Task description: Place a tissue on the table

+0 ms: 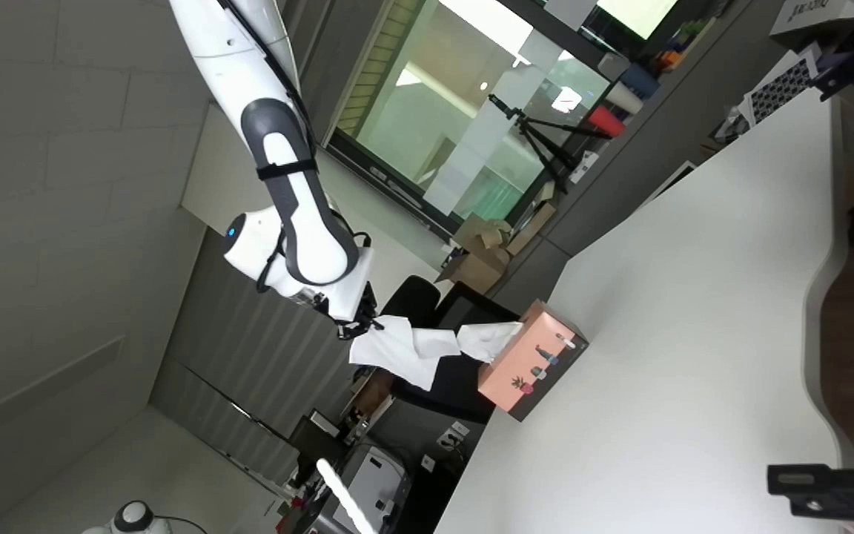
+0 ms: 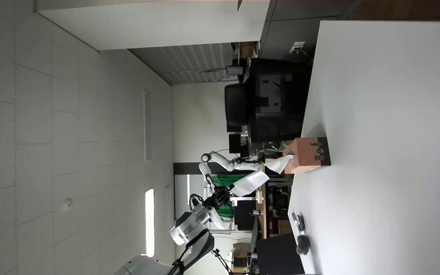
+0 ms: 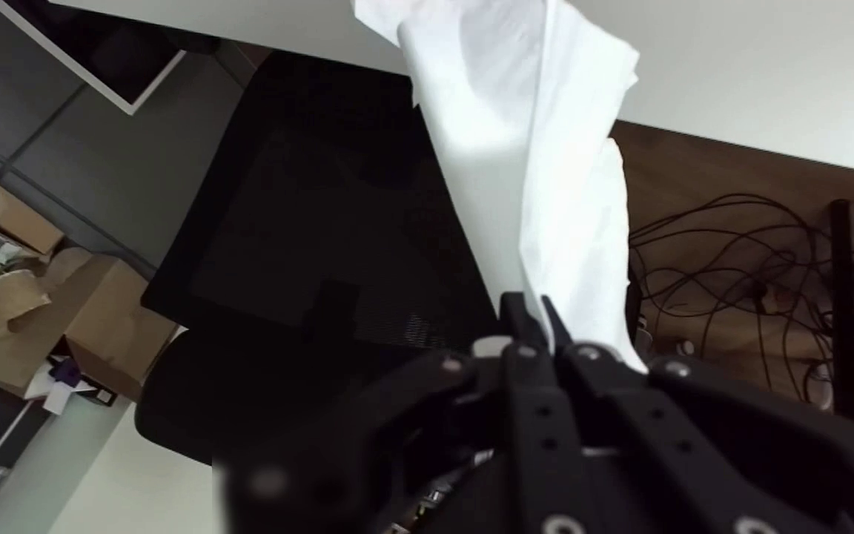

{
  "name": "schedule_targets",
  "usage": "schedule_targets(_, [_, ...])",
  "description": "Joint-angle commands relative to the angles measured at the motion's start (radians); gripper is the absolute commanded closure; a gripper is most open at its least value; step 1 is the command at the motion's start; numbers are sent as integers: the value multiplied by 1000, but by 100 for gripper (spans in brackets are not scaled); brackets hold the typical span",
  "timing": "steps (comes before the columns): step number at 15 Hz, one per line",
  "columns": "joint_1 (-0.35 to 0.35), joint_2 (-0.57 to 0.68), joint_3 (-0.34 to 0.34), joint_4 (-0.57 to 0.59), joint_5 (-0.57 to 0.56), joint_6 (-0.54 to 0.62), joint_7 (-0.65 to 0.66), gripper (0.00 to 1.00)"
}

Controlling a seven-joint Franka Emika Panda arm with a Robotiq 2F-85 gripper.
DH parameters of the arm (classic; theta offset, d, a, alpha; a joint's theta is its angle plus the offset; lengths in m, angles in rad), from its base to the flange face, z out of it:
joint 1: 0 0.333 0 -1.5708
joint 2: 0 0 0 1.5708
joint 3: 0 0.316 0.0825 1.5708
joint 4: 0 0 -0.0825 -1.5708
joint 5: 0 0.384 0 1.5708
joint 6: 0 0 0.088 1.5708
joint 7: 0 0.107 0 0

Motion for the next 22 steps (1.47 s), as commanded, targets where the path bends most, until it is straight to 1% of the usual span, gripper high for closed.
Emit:
schedule_targets(1, [-80,-84,111,-125,172,88,-207,100])
schedule_targets(4, [-124,-96,192,-203,432,175,-452,100])
schedule_targets(6, [-167,-81,268,-240,616,218,-616,100])
schedule_targets(7, [-242,-67,365,-255,694,232,-697,100])
schedule_targets(9, [-329,-31,489,-269,855,242,-851,100])
schedule_targets(12, [-452,34,641,-262,1014,231,-1028,100])
schedule_targets(14, [-510,84,702,-254,1072,218,-1105,100])
schedule_targets(16, [-559,121,741,-254,1107,192,-1154,100])
schedule_targets(17, [-566,132,741,-250,1137,156,-1172,100])
schedule_targets(18, [-599,151,768,-245,1163,110,-1196,100])
schedule_targets(19, [-615,155,770,-241,1186,32,-1201,100])
schedule_targets(21, [-621,146,746,-237,1227,-105,-1216,100])
schedule_targets(22, [-599,131,707,-238,1234,-143,-1198,100])
